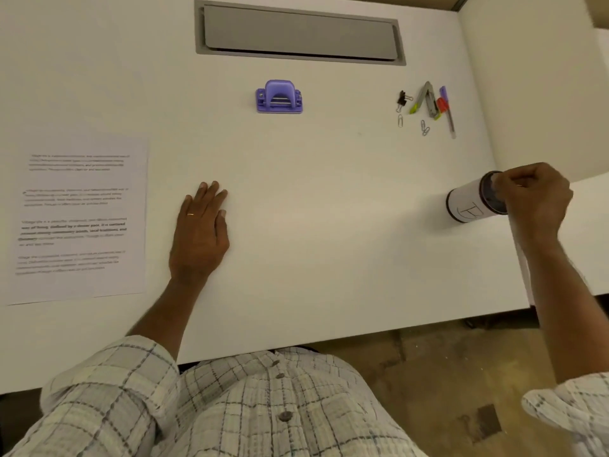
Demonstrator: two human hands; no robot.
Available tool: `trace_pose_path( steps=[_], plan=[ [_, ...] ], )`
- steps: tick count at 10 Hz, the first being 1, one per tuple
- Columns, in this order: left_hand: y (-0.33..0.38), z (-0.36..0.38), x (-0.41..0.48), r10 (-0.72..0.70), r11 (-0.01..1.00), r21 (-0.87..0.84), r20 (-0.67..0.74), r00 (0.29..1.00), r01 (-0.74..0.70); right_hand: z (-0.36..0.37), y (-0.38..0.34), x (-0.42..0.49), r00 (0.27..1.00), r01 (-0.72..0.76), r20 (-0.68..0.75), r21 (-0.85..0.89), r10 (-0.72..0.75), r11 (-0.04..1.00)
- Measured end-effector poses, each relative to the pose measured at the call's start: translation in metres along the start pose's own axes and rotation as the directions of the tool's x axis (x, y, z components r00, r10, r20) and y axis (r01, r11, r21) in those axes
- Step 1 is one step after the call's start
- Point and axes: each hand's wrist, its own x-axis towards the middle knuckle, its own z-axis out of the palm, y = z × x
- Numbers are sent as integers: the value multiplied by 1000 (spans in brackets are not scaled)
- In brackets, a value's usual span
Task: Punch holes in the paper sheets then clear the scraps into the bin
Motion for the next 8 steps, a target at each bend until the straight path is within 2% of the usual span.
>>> trace_pose_path(
  steps=[1, 3, 5, 7, 8],
  plan=[
    [-2, 1, -1, 17, 1000, 5, 1, 1000, -17, -16, 11, 10, 996, 90, 2, -158, -91, 983],
    [-3, 2, 0, 16, 1000, 6, 18, 1000, -16, -19, 19, 14, 996, 86, 46, -172, -80, 981],
    [-2, 2, -1, 19, 1000, -9, 5, 1000, -19, -17, 29, 15, 991, 135, 24, -236, -133, 962],
    [-1, 2, 1, 26, 1000, -18, -10, 1000, -26, -14, 28, 4, 971, 239, 33, -212, -237, 948],
    [1, -1, 1, 17, 1000, -16, -15, 1000, -18, 9, 17, -26, 933, 355, 11, -179, -359, 918]
  ],
)
